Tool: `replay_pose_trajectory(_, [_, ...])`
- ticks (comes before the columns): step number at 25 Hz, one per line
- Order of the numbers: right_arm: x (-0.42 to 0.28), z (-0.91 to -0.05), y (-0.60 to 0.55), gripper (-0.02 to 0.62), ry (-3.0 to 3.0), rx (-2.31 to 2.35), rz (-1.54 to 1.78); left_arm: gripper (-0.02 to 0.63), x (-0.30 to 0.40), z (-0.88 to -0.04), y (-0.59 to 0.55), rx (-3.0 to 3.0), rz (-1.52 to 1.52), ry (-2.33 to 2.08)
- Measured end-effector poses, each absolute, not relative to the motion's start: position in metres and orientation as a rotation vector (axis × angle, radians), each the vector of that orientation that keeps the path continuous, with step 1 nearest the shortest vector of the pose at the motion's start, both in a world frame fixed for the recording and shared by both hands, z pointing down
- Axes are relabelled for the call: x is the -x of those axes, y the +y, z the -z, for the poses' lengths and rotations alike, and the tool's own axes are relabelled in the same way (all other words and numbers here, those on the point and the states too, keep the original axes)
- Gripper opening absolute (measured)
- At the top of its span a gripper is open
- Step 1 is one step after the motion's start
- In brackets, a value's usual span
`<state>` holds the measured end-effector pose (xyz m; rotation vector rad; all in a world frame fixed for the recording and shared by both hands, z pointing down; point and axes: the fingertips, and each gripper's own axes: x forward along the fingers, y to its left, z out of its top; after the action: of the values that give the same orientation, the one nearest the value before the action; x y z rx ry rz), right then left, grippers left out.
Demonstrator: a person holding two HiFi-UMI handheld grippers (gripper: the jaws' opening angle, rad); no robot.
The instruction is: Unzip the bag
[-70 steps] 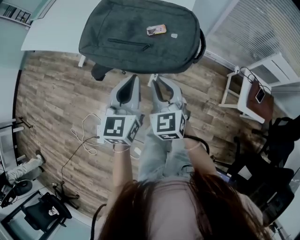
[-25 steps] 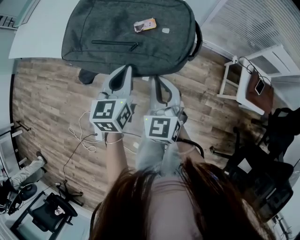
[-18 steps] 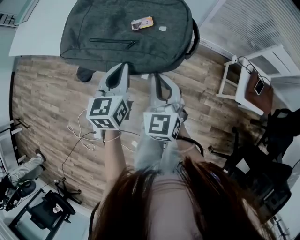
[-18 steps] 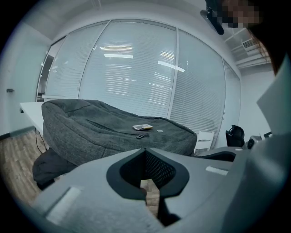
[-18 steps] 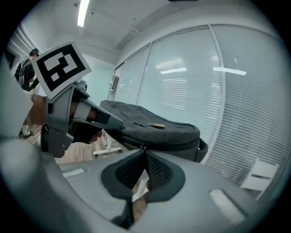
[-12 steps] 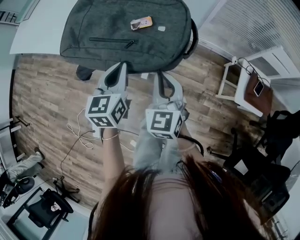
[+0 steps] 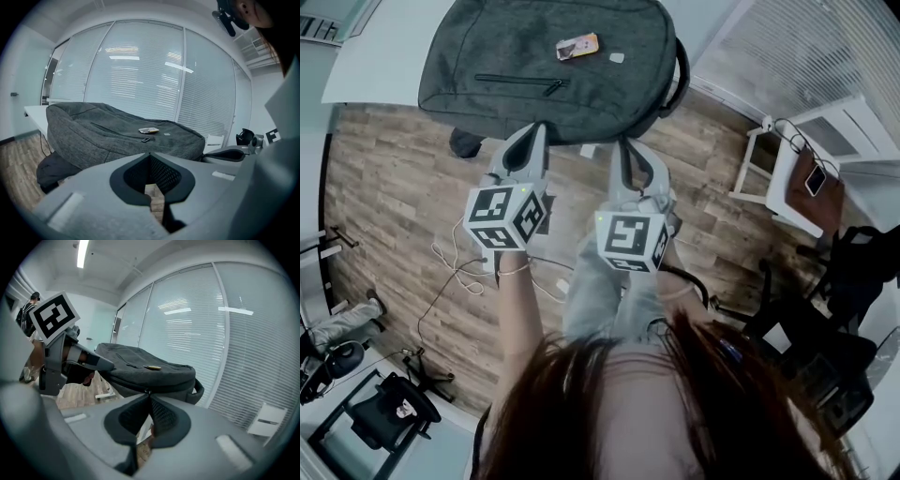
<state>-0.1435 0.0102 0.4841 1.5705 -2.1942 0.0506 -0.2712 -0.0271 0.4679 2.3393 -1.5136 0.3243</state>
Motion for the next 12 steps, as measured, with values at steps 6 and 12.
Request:
replay_pose_trajectory(6, [0.134, -0.484, 0.005, 0.009, -2.193, -1.576, -0.048, 0.003, 0.271, -0.469, -0.028, -2.331, -0.343, -1.519])
replay_pose_trajectory(12, [0.122, -0.482, 0.0, 0.011, -2.186, -1.581, -0.045, 0.003, 0.271, -0.469, -0.027, -2.336, -0.364, -1.524])
